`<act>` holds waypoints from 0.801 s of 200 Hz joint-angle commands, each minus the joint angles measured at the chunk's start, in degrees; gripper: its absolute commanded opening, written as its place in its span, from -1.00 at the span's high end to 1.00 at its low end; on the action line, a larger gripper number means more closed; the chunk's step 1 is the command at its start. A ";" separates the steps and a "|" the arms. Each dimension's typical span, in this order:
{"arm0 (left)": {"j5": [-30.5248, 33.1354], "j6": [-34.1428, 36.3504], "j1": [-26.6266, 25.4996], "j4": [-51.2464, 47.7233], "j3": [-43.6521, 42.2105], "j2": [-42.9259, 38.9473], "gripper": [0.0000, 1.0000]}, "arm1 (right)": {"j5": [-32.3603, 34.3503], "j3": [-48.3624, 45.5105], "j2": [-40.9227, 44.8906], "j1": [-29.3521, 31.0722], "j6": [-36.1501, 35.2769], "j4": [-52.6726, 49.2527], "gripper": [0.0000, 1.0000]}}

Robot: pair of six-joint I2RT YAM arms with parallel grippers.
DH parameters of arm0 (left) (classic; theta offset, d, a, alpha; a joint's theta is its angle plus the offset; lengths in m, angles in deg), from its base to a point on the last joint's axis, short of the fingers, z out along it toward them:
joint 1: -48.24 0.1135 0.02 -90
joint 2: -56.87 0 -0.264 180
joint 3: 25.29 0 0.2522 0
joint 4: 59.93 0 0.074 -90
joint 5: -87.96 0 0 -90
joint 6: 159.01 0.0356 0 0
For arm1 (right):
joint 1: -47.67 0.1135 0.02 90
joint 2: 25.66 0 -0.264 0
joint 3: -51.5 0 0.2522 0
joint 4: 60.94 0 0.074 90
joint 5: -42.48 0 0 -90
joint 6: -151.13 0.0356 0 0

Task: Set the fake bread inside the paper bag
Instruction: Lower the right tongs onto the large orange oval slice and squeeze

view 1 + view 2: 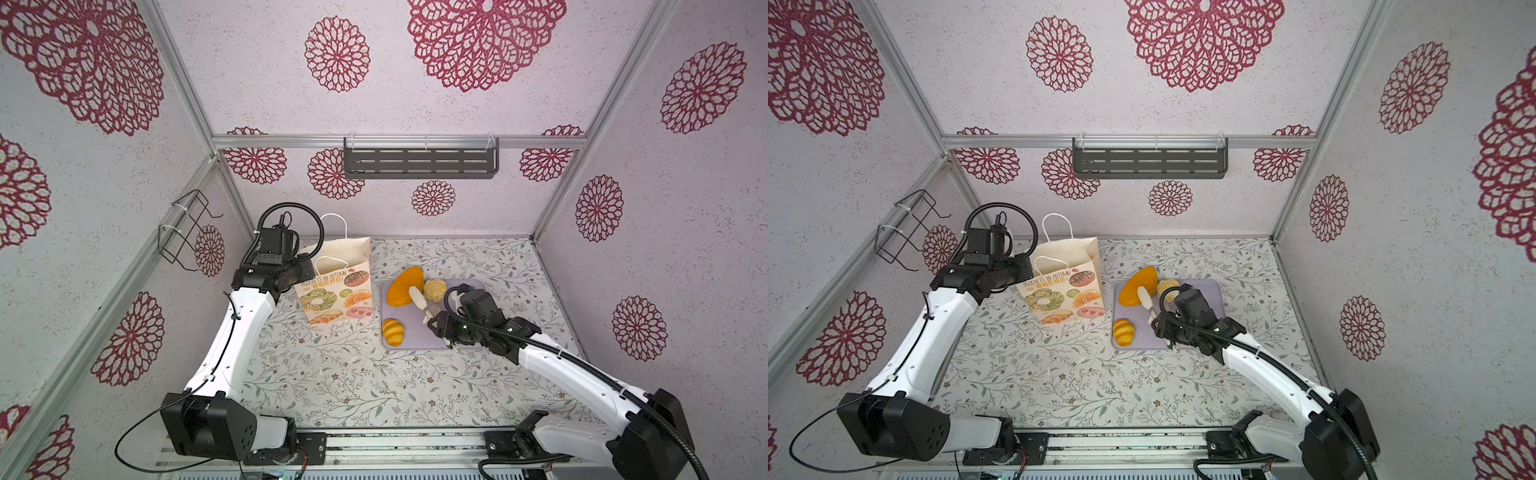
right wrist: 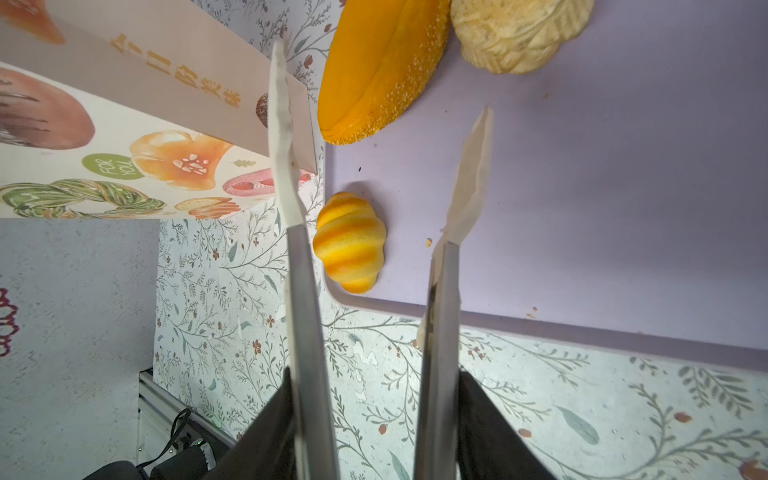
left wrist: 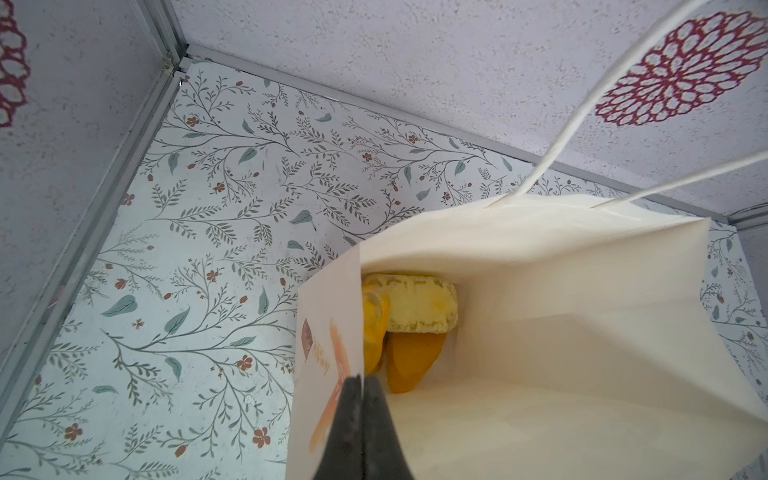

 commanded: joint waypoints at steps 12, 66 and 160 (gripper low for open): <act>-0.16 0.04 0.16 0.95 0.65 -0.78 1.00 | -3.50 1.61 -3.06 -1.46 0.49 7.65 -0.12; -0.26 0.05 0.09 0.84 0.57 -0.38 1.00 | -5.32 1.49 -7.65 -3.32 0.84 11.80 -0.11; 0.39 0.08 -0.56 1.06 0.35 -0.21 1.00 | -6.76 2.84 -13.05 -4.81 0.63 16.03 -0.06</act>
